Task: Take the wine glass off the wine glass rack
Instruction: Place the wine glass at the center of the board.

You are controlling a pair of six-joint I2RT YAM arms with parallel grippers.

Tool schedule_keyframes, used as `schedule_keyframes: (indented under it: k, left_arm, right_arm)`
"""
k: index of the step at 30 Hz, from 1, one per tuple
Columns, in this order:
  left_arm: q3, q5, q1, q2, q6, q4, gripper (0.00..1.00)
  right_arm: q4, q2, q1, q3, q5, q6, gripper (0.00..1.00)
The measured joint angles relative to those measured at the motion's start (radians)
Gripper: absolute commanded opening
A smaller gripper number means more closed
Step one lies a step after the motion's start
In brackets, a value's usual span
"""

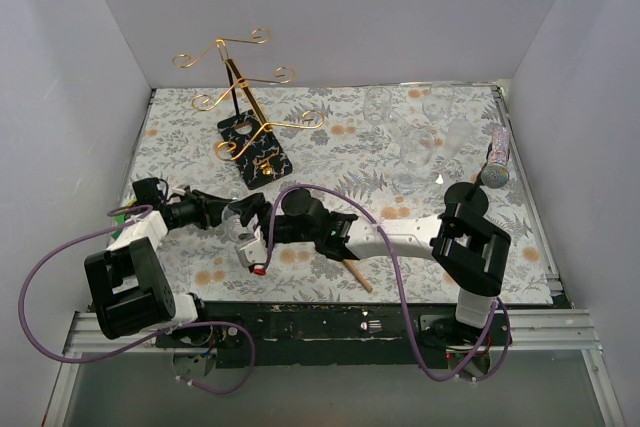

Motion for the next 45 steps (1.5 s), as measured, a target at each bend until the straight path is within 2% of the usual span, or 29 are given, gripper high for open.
schedule_keyframes:
  k: [1, 4, 8, 17, 25, 37, 45]
  left_arm:
    - [0.000, 0.000, 0.000, 0.000, 0.000, 0.000, 0.24]
    - [0.000, 0.005, 0.000, 0.000, -0.003, 0.001, 0.44]
    - [0.001, 0.015, 0.000, 0.000, -0.005, 0.008, 0.57]
    - [0.003, 0.021, 0.003, 0.000, 0.001, -0.003, 0.57]
    - [0.004, 0.007, 0.021, 0.000, 0.024, -0.015, 0.61]
    - [0.004, -0.014, 0.061, 0.000, 0.053, -0.023, 0.61]
    - [0.012, -0.027, 0.074, 0.004, 0.079, -0.024, 0.61]
  right_arm:
    - [-0.003, 0.000, 0.000, 0.002, 0.001, 0.005, 0.52]
    - [-0.036, 0.000, 0.000, 0.021, 0.007, 0.021, 0.47]
    - [-0.100, -0.001, 0.000, 0.039, 0.011, 0.063, 0.44]
    - [-0.242, -0.093, -0.028, 0.048, 0.025, 0.270, 0.41]
    - [-0.393, -0.225, -0.116, 0.048, 0.013, 0.483, 0.38]
    - [-0.616, -0.507, -0.305, -0.006, -0.017, 0.621, 0.37]
    - [-0.666, -0.589, -0.528, -0.096, -0.035, 0.662, 0.37]
